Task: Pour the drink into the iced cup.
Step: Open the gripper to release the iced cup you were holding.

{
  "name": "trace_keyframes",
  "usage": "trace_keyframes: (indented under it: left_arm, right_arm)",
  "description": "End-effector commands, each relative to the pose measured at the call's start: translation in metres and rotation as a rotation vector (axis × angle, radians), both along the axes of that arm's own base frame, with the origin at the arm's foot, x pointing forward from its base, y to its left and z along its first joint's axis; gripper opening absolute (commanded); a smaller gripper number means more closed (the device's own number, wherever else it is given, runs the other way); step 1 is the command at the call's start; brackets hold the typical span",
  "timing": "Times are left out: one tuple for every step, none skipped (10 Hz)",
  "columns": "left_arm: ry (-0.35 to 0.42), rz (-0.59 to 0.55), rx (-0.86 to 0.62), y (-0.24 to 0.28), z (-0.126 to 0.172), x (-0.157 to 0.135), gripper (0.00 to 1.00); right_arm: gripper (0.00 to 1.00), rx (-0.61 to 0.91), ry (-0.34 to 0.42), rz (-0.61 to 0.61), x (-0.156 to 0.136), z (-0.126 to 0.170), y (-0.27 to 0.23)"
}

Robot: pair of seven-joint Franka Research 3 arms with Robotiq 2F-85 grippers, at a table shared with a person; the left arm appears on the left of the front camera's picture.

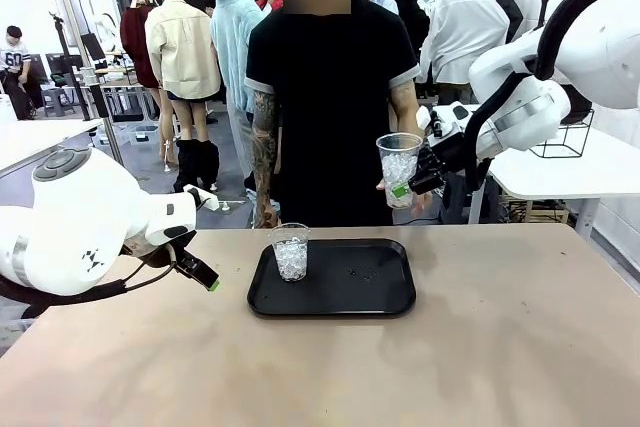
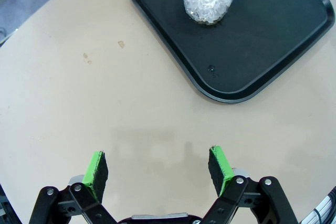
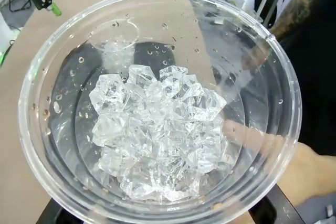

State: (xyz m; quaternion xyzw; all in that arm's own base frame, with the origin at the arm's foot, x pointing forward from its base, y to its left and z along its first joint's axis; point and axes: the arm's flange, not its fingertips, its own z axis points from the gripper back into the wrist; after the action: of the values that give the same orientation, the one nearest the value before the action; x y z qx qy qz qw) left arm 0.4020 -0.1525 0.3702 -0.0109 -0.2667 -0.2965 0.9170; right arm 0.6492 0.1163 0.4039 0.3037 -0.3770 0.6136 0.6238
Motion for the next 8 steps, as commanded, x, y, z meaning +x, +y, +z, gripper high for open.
trace_keyframes:
  left_arm:
    - [-0.001,0.003,-0.003,0.0017,0.0009,0.0004,1.0]
    - [-0.001,0.003,-0.003,0.0017,0.0009,0.0004,1.0]
    - [-0.001,0.003,-0.003,0.0017,0.0009,0.0004,1.0]
    - [-0.001,0.003,-0.003,0.0017,0.0009,0.0004,1.0]
    - [-0.001,0.003,-0.003,0.0017,0.0009,0.0004,1.0]
    - [-0.001,0.003,-0.003,0.0017,0.0009,0.0004,1.0]
    - [-0.001,0.003,-0.003,0.0017,0.0009,0.0004,1.0]
    - [-0.001,0.003,-0.003,0.0017,0.0009,0.0004,1.0]
  right_arm:
    - [0.62,0.039,0.016,0.003,0.0097,0.0029,0.0064]
    - [0.62,0.034,0.011,-0.002,0.0108,0.0039,0.0064]
    - [0.62,0.031,0.008,-0.006,0.011,0.0039,0.0065]
    - [0.62,0.031,0.008,-0.005,0.0119,0.0035,0.0064]
    - [0.62,0.03,0.01,-0.002,0.0122,0.0034,0.0061]
    - [0.62,0.005,0.002,0.005,0.0049,-0.0027,0.003]
    - [0.62,0.005,0.002,0.005,0.0049,-0.0027,0.003]
    - [0.62,0.005,0.002,0.005,0.0049,-0.0027,0.003]
